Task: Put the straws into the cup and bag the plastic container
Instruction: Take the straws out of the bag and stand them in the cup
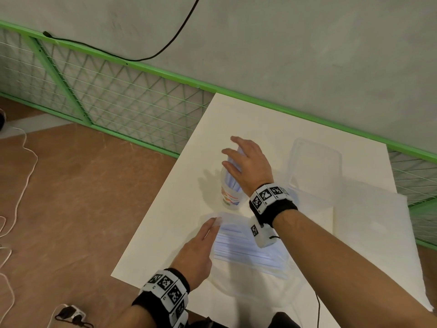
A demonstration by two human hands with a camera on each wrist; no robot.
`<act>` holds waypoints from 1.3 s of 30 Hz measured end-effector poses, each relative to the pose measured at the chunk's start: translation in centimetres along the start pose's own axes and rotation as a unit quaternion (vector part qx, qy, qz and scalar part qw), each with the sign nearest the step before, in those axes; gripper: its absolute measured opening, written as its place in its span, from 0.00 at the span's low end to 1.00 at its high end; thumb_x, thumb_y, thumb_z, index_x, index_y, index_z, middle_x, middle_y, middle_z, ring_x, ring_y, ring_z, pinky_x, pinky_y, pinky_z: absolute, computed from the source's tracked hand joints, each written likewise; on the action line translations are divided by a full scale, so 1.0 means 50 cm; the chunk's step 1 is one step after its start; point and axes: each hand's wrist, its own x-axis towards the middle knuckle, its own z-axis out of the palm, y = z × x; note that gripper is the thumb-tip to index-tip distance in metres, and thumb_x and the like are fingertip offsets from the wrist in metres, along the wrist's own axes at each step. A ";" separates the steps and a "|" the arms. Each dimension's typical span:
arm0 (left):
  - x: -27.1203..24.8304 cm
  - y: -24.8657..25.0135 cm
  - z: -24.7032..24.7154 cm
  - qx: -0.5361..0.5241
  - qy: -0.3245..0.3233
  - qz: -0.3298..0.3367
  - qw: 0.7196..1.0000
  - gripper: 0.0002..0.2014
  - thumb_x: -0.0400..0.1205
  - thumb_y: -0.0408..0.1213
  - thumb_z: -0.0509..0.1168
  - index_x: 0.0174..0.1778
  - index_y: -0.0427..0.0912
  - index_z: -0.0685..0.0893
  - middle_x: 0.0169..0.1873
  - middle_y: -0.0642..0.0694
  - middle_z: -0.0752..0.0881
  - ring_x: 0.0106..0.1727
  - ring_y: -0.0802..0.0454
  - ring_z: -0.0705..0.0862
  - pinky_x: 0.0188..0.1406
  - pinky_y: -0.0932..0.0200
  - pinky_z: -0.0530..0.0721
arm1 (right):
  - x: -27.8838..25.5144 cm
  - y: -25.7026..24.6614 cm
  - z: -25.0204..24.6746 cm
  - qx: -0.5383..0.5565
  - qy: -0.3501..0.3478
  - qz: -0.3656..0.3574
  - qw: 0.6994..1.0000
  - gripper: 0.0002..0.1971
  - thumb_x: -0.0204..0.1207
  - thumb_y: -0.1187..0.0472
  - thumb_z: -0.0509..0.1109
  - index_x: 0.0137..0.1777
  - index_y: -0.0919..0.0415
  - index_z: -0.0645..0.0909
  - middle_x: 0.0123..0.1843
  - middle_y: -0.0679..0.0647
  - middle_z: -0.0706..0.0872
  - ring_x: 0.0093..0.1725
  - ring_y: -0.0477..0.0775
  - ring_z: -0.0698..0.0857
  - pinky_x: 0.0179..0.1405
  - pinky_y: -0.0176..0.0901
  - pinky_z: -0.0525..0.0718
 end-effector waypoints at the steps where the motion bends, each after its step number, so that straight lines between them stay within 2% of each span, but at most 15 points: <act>1: 0.000 0.001 -0.001 0.000 -0.001 -0.003 1.000 0.47 0.74 0.21 0.56 0.84 0.61 0.44 0.82 0.68 0.43 0.53 0.48 0.85 0.54 0.56 0.84 | 0.002 -0.001 -0.005 0.003 -0.003 0.019 1.000 0.20 0.79 0.51 0.72 0.70 0.51 0.80 0.79 0.54 0.72 0.72 0.63 0.74 0.62 0.57 0.81; 3: -0.001 0.005 -0.004 0.002 -0.002 -0.009 1.000 0.47 0.75 0.21 0.55 0.84 0.61 0.44 0.82 0.68 0.43 0.49 0.50 0.84 0.53 0.59 0.83 | 0.007 -0.003 -0.013 0.014 -0.008 0.061 0.998 0.26 0.78 0.50 0.71 0.76 0.50 0.73 0.82 0.53 0.66 0.73 0.61 0.72 0.63 0.52 0.77; 6: -0.002 0.009 -0.006 0.007 -0.003 -0.015 1.000 0.46 0.75 0.21 0.55 0.84 0.60 0.44 0.83 0.67 0.43 0.45 0.52 0.82 0.51 0.61 0.81 | 0.013 -0.006 -0.014 0.014 -0.046 0.091 0.995 0.26 0.80 0.48 0.68 0.76 0.53 0.73 0.75 0.52 0.78 0.72 0.58 0.75 0.64 0.57 0.80; 8: 0.000 0.008 -0.005 0.010 -0.002 -0.012 1.000 0.46 0.75 0.21 0.55 0.85 0.59 0.45 0.83 0.67 0.43 0.48 0.50 0.83 0.52 0.60 0.82 | 0.012 -0.006 -0.011 0.005 -0.053 0.084 0.995 0.23 0.81 0.48 0.68 0.74 0.54 0.77 0.69 0.51 0.84 0.70 0.58 0.77 0.60 0.59 0.82; 11: 0.002 0.004 -0.005 0.003 -0.004 -0.005 1.000 0.46 0.75 0.21 0.55 0.85 0.59 0.44 0.83 0.66 0.43 0.58 0.49 0.84 0.57 0.56 0.83 | 0.012 -0.002 -0.004 0.001 -0.038 0.076 0.996 0.19 0.79 0.44 0.67 0.65 0.52 0.84 0.66 0.48 0.86 0.67 0.60 0.79 0.56 0.59 0.84; 13: 0.002 0.005 -0.006 0.004 -0.005 -0.004 1.000 0.47 0.75 0.21 0.55 0.85 0.59 0.44 0.83 0.66 0.43 0.58 0.48 0.84 0.57 0.57 0.83 | 0.014 -0.002 -0.003 -0.001 -0.032 0.085 0.996 0.18 0.78 0.43 0.67 0.62 0.51 0.85 0.63 0.47 0.87 0.65 0.61 0.80 0.55 0.57 0.84; 19: 0.001 0.009 -0.009 0.013 -0.005 -0.010 1.000 0.46 0.75 0.21 0.55 0.85 0.58 0.44 0.83 0.65 0.43 0.50 0.49 0.84 0.50 0.62 0.81 | 0.031 -0.010 -0.009 0.019 -0.026 0.121 0.992 0.12 0.77 0.61 0.67 0.59 0.55 0.85 0.52 0.53 0.86 0.53 0.59 0.80 0.43 0.47 0.81; 22: 0.002 0.010 -0.009 0.018 -0.005 -0.011 1.000 0.46 0.75 0.21 0.55 0.85 0.58 0.44 0.83 0.65 0.43 0.50 0.49 0.84 0.46 0.66 0.77 | 0.035 -0.002 -0.004 0.027 -0.038 0.103 0.994 0.08 0.77 0.65 0.67 0.53 0.61 0.85 0.52 0.57 0.85 0.51 0.62 0.81 0.46 0.49 0.81; 24: 0.002 0.010 -0.008 0.016 -0.006 -0.013 1.000 0.46 0.75 0.21 0.55 0.85 0.58 0.44 0.83 0.65 0.43 0.51 0.49 0.84 0.45 0.67 0.75 | 0.042 0.002 -0.012 0.024 -0.068 0.094 0.993 0.06 0.81 0.62 0.67 0.52 0.62 0.84 0.52 0.57 0.85 0.51 0.62 0.81 0.48 0.47 0.77; 28: 0.004 0.011 -0.008 0.018 -0.008 -0.014 1.000 0.46 0.75 0.21 0.56 0.85 0.58 0.43 0.83 0.65 0.43 0.48 0.52 0.82 0.45 0.69 0.74 | 0.059 0.011 -0.047 0.041 -0.061 0.112 0.991 0.10 0.84 0.54 0.65 0.53 0.61 0.82 0.50 0.58 0.85 0.50 0.59 0.80 0.48 0.48 0.75; 32: 0.003 0.014 -0.009 0.018 -0.010 -0.012 1.000 0.46 0.75 0.22 0.56 0.85 0.58 0.44 0.83 0.64 0.44 0.42 0.54 0.77 0.43 0.67 0.75 | 0.043 0.015 -0.045 -0.005 -0.110 0.110 0.988 0.13 0.86 0.55 0.61 0.57 0.61 0.83 0.53 0.58 0.85 0.54 0.61 0.80 0.50 0.51 0.79; 35: 0.003 0.015 -0.008 0.024 -0.008 -0.011 1.000 0.46 0.75 0.22 0.56 0.85 0.58 0.44 0.83 0.64 0.44 0.41 0.54 0.76 0.41 0.68 0.73 | 0.026 0.015 -0.033 -0.044 -0.102 0.082 0.990 0.12 0.85 0.56 0.63 0.55 0.62 0.84 0.53 0.58 0.85 0.54 0.63 0.78 0.49 0.48 0.76; 39: 0.002 0.013 -0.007 0.023 -0.006 -0.016 1.000 0.46 0.75 0.22 0.56 0.85 0.58 0.44 0.83 0.65 0.43 0.47 0.51 0.82 0.43 0.68 0.72 | 0.039 0.013 -0.039 -0.039 -0.089 0.062 0.993 0.13 0.86 0.58 0.63 0.54 0.66 0.84 0.50 0.62 0.85 0.50 0.66 0.79 0.50 0.52 0.76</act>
